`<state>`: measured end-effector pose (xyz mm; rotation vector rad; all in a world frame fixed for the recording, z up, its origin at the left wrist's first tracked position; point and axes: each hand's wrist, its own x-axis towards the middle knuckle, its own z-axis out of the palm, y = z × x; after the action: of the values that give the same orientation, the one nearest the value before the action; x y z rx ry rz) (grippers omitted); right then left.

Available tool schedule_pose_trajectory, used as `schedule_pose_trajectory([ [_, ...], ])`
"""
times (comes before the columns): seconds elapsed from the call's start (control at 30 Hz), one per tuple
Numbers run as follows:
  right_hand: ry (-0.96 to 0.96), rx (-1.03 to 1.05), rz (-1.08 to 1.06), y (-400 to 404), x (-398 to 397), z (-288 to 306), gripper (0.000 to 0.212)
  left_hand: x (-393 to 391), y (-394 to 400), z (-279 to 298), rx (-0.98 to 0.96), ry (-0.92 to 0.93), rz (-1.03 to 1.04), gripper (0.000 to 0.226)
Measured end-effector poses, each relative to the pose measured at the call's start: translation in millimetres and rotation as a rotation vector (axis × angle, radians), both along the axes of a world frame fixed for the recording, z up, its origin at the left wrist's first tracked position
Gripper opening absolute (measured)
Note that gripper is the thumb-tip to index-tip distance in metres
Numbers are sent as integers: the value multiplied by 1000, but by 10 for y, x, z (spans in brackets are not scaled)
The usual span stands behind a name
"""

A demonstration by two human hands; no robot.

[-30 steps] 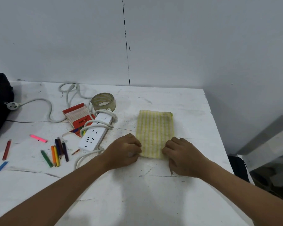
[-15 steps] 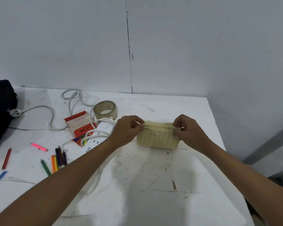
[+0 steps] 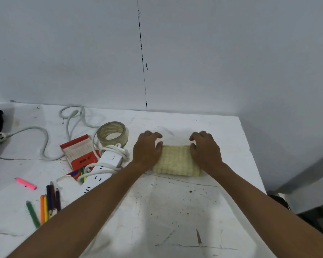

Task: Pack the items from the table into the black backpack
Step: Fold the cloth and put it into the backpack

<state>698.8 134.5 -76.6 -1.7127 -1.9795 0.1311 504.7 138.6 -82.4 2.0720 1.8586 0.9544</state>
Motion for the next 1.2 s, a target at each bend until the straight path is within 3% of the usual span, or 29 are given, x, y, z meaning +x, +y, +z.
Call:
schedule_pose_trajectory([
  [0.07, -42, 127, 100, -99, -103, -4, 33, 27, -91, 5, 230, 62, -178, 22],
  [0.1, -82, 96, 167, -153, -152, -27, 42, 24, -139, -49, 282, 149, -299, 27],
  [0.17, -244, -74, 285, -241, -197, -131, 64, 11, -236, -205, 141, 391, -415, 48],
  [0.27, -365, -190, 355, -279, -157, -302, 89, -41, -291, -356, -186, 565, -331, 87],
  [0.33, -380, -213, 361, -246, -128, -355, 92, -24, -271, -394, -235, 574, -290, 93],
  [0.4, -367, -264, 376, -230, -119, -287, 80, 16, -265, -365, -282, 531, -261, 93],
  [0.47, -295, -327, 351, -183, -111, -162, 61, 60, -282, -283, -190, 436, -174, 81],
  [0.53, -235, -315, 299, -151, -130, -25, 55, 112, -303, -227, -63, 266, -99, 69],
  [0.63, -157, -371, 134, -129, -204, 107, 54, 175, -321, -81, -217, -93, -118, 75],
  [0.73, 234, -524, 33, -162, -228, 238, 18, 192, -385, 127, -367, -335, -51, 87],
  [0.8, 470, -598, 79, -183, -174, 355, 15, 175, -389, 245, -450, -386, -48, 85],
  [0.87, 629, -660, 111, -266, -130, 538, 18, 103, -409, 379, -493, -468, -73, 72],
  [1.03, 965, -817, 300, -442, -265, 876, 51, -292, -594, 758, -608, -867, -54, 50],
  [1.1, 1004, -814, 358, -499, -507, 962, 54, -544, -752, 921, -693, -1030, -85, 26],
  [1.2, 990, -802, 416, -589, -1036, 1107, 68, -1012, -1029, 1050, -602, -1129, -68, 22],
])
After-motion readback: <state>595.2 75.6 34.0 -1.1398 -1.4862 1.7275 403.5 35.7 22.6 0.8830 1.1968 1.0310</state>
